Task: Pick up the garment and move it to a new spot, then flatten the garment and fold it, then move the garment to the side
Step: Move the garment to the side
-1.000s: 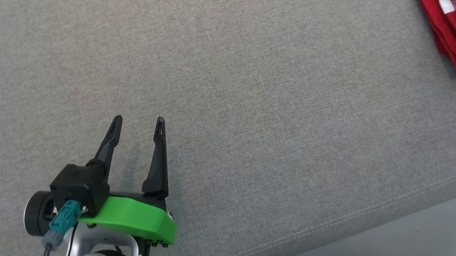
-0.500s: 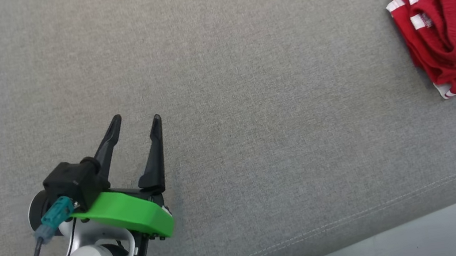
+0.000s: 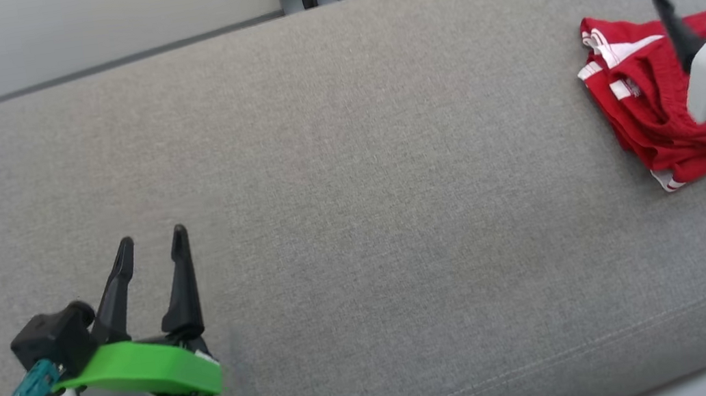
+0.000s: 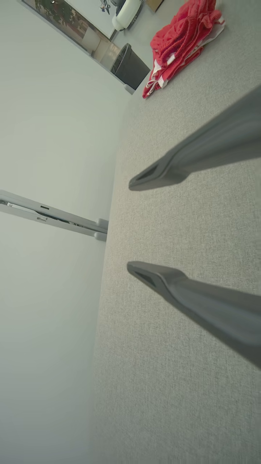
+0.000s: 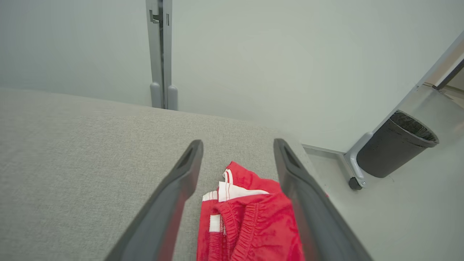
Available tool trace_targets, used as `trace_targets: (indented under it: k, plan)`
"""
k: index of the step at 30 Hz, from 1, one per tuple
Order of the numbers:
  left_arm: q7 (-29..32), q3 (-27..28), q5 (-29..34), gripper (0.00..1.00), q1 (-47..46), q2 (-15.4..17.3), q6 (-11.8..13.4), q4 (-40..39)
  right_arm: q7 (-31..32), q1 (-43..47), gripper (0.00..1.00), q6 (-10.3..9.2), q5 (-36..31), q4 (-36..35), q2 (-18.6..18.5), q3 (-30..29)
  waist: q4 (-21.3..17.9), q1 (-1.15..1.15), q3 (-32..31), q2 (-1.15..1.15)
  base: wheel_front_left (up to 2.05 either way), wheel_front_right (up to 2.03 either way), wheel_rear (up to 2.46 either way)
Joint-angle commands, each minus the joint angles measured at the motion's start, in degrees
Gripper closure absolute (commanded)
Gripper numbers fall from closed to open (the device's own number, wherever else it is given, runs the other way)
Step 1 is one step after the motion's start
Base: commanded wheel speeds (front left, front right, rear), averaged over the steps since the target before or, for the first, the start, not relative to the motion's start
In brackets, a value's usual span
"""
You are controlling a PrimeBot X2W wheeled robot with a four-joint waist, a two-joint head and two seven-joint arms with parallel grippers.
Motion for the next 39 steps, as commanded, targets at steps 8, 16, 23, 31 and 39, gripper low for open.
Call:
trace_targets:
  k: [8,16,23,31,39]
  plan:
    - [-1.89,3.26,0.07,0.00,6.67,1.97,-0.43,0.66,-0.43,8.94,0.00,-0.10,1.96,-5.41,1.66,-0.89,3.75,0.00,-6.20,0.00,0.00,0.00,0.00]
    - [-2.26,5.88,1.66,0.00,10.89,2.98,1.25,0.76,-1.08,16.01,0.00,-0.10,-0.04,-10.10,4.93,-6.76,5.96,0.00,-8.35,0.00,0.00,0.00,0.00]
    - [-2.42,7.97,1.88,0.00,14.23,3.71,1.50,1.76,-0.25,24.99,0.00,-0.10,-4.51,-17.90,10.47,-15.30,7.46,0.00,-9.35,0.00,0.00,0.00,0.00]
    - [-2.07,6.97,2.91,0.00,15.94,5.01,-0.10,2.71,2.30,35.52,0.00,-0.09,-10.12,-27.49,18.23,-23.57,8.46,0.00,-10.12,0.00,0.00,0.00,0.00]
    - [-2.05,6.30,3.20,0.00,15.37,5.33,-1.46,4.53,5.52,42.50,0.00,-0.09,-14.58,-34.92,24.62,-26.51,8.50,0.00,-10.90,0.00,0.00,0.00,0.00]
